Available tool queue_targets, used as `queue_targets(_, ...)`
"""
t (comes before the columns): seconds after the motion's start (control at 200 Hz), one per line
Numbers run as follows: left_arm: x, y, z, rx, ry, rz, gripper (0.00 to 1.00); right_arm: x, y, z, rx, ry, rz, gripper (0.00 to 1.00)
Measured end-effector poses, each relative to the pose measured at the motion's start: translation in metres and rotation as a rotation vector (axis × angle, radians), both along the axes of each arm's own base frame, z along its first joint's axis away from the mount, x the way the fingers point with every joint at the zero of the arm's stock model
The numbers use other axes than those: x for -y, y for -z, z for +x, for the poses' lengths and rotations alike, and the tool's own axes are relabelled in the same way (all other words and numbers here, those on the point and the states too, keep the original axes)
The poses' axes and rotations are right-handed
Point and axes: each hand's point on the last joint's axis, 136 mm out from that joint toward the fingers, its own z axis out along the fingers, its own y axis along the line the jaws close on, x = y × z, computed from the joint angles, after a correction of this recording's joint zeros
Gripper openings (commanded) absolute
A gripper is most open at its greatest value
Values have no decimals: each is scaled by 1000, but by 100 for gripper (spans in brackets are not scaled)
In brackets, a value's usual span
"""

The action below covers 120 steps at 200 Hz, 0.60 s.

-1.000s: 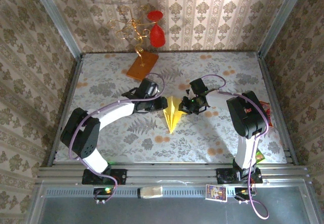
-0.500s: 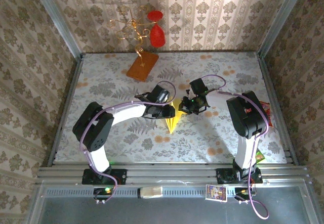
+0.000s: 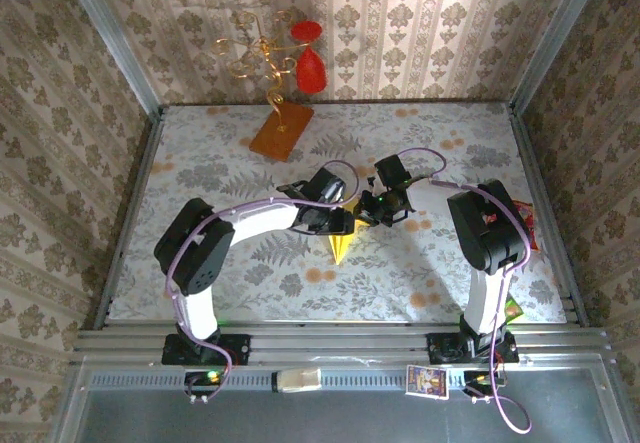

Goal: Fold a paper plane with a square sheet of paper (pick it up from the middle)

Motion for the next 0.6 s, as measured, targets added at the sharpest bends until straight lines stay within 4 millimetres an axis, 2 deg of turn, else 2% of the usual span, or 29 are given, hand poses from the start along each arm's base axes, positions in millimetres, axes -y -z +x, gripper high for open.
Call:
queue_targets(0.315,5,13,-9,-18,54,75,47,0,0,0,2,0,1,8)
queue_targets(0.6,-4,19,-7,-7,46,125,42,0,0,0,2,0,1,8)
